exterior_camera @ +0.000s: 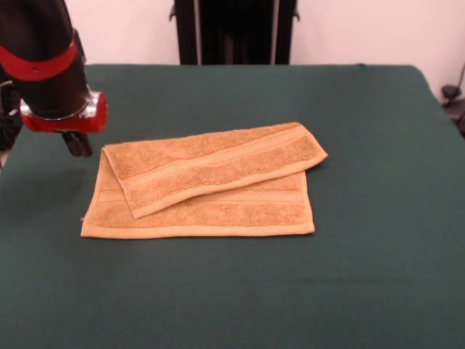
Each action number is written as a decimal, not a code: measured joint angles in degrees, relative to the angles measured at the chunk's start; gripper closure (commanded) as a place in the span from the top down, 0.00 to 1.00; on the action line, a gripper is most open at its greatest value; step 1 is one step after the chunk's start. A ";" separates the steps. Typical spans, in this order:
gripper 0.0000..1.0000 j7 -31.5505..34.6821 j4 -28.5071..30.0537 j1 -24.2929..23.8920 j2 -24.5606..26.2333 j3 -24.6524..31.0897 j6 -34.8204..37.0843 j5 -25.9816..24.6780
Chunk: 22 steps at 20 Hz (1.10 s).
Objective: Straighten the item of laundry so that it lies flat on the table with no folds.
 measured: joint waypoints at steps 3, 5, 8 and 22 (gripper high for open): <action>0.00 0.00 0.04 -2.58 -0.26 1.70 0.01 -0.01; 0.00 0.00 0.03 -4.03 -0.37 2.43 0.01 -0.02; 0.00 0.00 -0.12 -6.33 -0.48 3.23 0.01 -0.04; 0.00 0.00 -1.50 -6.18 1.01 5.78 0.02 -0.14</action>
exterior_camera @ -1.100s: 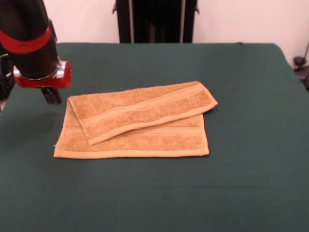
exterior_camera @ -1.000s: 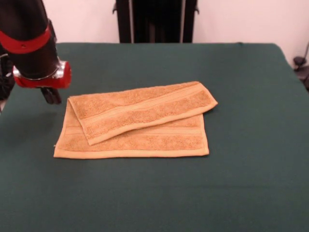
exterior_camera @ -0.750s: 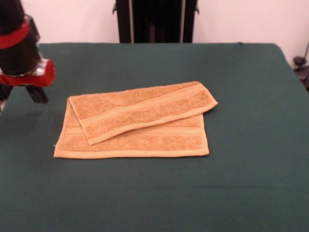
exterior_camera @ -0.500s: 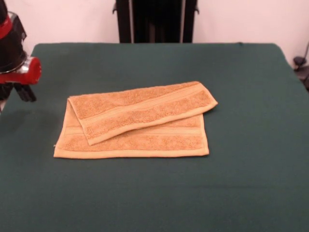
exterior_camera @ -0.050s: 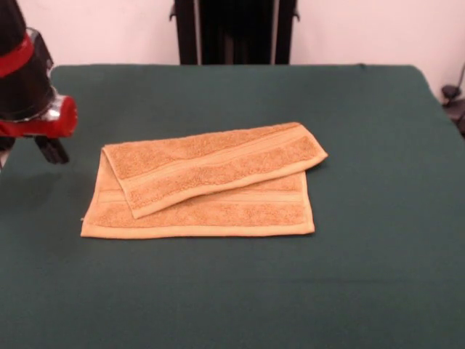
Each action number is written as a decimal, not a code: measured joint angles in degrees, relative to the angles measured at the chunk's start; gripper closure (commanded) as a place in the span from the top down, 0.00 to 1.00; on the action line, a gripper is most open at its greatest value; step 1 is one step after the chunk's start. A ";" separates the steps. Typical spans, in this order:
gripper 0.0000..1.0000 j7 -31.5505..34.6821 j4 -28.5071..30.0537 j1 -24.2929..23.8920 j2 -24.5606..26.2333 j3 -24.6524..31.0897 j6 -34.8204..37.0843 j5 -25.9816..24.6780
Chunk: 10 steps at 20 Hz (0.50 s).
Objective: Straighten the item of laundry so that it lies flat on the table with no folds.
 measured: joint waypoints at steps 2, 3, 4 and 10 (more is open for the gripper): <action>0.00 0.00 -0.20 0.74 0.72 0.50 -0.01 0.23; 0.00 0.00 -0.23 1.01 0.94 0.57 -0.01 0.31; 0.00 0.00 -0.28 1.56 1.39 0.66 -0.01 0.52; 0.00 0.00 -1.10 4.68 2.40 0.56 0.00 1.48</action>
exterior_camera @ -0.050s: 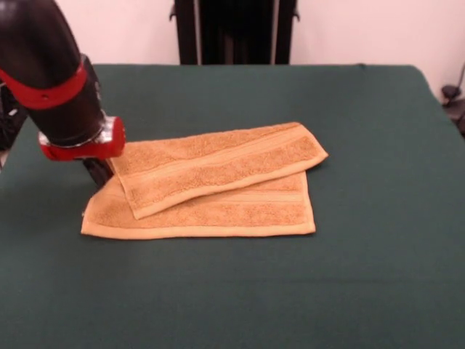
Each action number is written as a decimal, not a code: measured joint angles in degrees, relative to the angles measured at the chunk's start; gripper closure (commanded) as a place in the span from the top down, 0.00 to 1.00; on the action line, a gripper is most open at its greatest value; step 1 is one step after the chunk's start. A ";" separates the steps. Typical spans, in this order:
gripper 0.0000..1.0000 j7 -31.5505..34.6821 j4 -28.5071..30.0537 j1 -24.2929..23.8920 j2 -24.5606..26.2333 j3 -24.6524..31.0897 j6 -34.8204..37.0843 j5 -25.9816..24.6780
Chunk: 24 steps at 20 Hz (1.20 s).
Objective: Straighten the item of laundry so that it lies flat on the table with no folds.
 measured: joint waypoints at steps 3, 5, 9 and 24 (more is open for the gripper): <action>0.00 0.00 -0.63 1.22 0.49 -0.01 0.02 0.82; 0.00 0.00 -1.11 1.92 0.75 -0.12 0.06 1.22; 0.00 0.00 -1.83 2.74 1.19 -0.19 0.04 2.38; 0.00 0.00 -3.25 4.37 1.17 -1.74 2.90 1.49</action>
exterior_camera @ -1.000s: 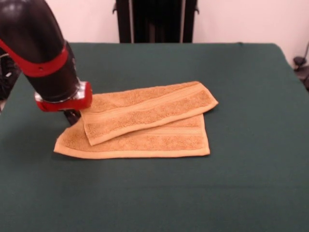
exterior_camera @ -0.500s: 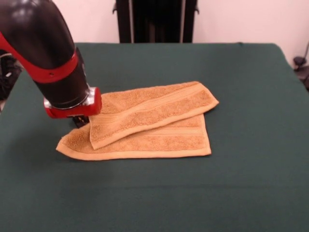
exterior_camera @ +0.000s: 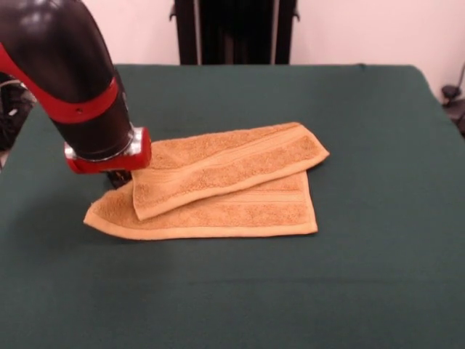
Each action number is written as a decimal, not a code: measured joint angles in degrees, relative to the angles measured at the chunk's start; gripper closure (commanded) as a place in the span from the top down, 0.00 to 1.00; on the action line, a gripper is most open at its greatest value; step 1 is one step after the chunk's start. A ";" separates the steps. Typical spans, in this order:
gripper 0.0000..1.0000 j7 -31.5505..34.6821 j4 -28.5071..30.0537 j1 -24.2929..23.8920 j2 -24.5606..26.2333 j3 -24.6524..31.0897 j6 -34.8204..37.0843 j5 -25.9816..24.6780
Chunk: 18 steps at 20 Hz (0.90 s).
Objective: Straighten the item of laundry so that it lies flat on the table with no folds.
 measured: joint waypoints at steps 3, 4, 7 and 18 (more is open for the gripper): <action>0.00 0.00 0.00 0.22 -1.53 -0.90 3.97 -1.72; 0.00 0.00 0.00 0.21 -2.09 -1.14 5.14 -2.26; 0.00 0.00 0.01 0.03 -4.91 -2.17 10.52 -4.71; 0.00 -0.57 -2.57 -4.11 -14.83 -2.41 26.36 -11.34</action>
